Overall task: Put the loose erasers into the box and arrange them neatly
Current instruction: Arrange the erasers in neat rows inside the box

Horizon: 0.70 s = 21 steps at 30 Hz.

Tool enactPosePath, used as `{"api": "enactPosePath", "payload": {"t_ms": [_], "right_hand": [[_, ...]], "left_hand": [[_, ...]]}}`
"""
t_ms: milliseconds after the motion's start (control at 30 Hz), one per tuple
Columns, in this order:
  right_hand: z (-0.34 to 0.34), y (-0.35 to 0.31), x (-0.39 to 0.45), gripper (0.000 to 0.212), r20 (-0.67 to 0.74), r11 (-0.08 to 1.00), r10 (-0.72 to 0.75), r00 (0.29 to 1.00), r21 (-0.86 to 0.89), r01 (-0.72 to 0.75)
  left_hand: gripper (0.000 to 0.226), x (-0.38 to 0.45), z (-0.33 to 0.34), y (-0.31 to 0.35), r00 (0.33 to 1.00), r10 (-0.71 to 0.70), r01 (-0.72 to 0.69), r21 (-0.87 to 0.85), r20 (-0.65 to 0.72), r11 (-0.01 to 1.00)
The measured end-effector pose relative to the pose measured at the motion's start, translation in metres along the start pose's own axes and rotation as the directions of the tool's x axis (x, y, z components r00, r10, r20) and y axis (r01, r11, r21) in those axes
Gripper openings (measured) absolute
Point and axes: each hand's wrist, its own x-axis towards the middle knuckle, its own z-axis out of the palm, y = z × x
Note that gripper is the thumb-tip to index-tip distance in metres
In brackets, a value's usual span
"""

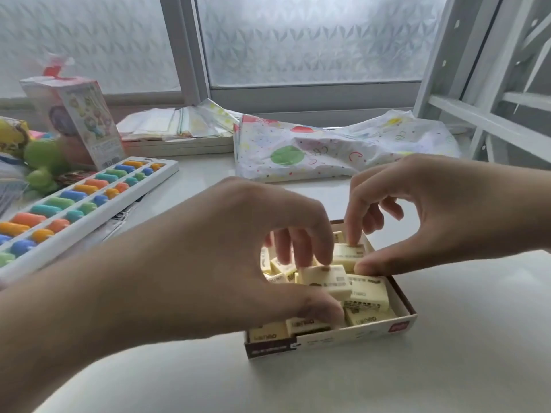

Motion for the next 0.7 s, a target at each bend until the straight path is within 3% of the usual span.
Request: {"api": "enactPosePath", "payload": {"t_ms": [167,333,533,700], "right_hand": [[-0.002,-0.001,-0.001,0.043,0.016,1.0,0.002,1.0,0.024,-0.003],[0.0,0.001,0.004,0.03,-0.178,0.995,-0.042,0.983,0.086,0.058],[0.008,-0.003,0.007,0.027,-0.106,1.0,0.003,0.994,0.019,-0.001],[0.011,-0.005,0.009,0.034,-0.064,0.999,0.038,0.997,0.035,-0.036]], "left_hand": [[0.034,0.003,-0.001,-0.005,0.999,0.048,-0.048,-0.04,-0.013,0.998],[0.027,0.004,-0.03,-0.025,0.992,-0.096,0.092,-0.057,-0.078,0.994],[0.01,0.007,-0.013,-0.015,0.963,-0.192,0.186,0.05,0.188,0.981],[0.025,0.01,-0.009,-0.015,0.946,-0.231,0.221,0.071,0.227,0.973]]}}
